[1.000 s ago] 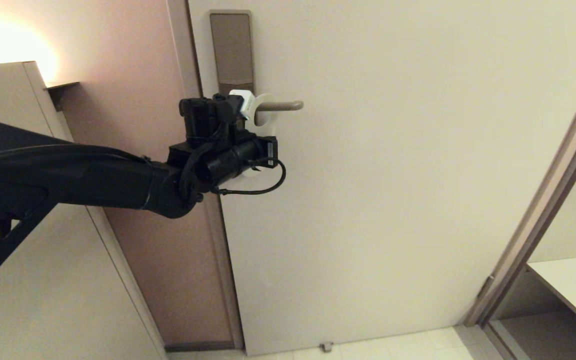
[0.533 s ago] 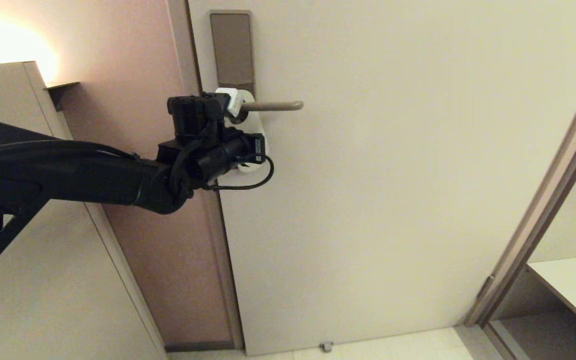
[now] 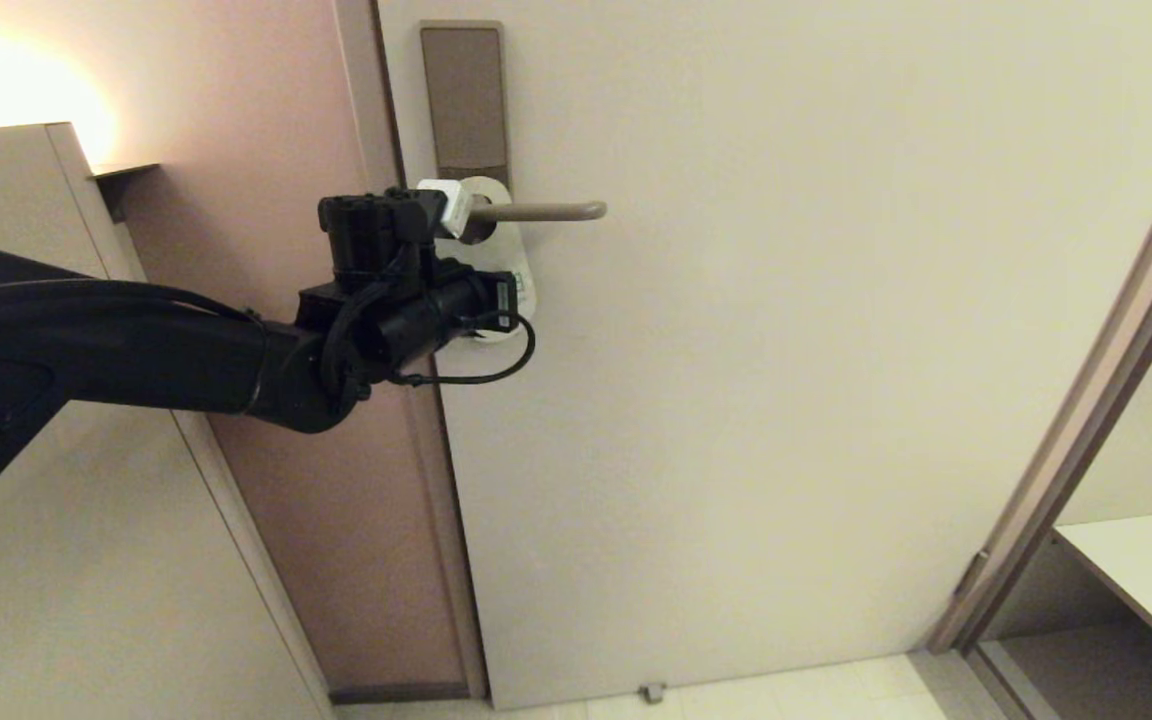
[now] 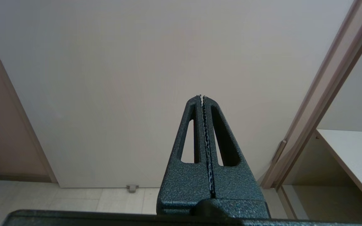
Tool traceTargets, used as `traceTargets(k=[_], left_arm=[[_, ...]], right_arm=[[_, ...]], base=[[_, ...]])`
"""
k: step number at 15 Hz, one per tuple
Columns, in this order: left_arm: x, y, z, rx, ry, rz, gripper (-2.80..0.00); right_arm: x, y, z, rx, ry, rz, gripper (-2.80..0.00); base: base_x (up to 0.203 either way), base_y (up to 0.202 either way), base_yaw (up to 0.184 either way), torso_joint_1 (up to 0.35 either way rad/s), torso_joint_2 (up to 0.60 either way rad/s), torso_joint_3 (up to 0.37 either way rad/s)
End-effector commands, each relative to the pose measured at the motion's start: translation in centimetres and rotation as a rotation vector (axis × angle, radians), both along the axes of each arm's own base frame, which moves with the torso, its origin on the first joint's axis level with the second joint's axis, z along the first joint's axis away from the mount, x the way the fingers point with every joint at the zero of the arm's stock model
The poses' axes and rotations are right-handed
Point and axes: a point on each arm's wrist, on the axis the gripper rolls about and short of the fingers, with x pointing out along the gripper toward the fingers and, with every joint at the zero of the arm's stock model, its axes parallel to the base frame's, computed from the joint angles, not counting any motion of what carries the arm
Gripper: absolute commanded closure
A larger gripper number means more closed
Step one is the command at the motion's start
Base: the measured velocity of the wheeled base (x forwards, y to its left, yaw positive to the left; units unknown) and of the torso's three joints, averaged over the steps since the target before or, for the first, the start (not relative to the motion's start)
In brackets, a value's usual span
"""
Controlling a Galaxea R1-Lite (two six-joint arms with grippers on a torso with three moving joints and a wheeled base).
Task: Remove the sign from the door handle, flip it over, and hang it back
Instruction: Hang the sign back with the other side facing out
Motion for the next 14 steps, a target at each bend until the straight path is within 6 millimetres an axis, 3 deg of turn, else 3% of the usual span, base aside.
traceTargets(k=[1, 14], left_arm=[[-0.4, 0.1, 0.2, -0.001, -0.003, 0.001, 0.00], [-3.5, 1.8, 2.7, 0.026, -0.046, 0.061, 0.00]], right_arm=[[0.0, 0.0, 0.0, -0.001, 0.000, 0.001, 0.00], [0.0, 0.0, 0.0, -0.001, 0.000, 0.000, 0.00]], base=[[0.000, 0.000, 0.000, 0.000, 0.00, 0.000], [0.000, 0.000, 0.000, 0.000, 0.00, 0.000]])
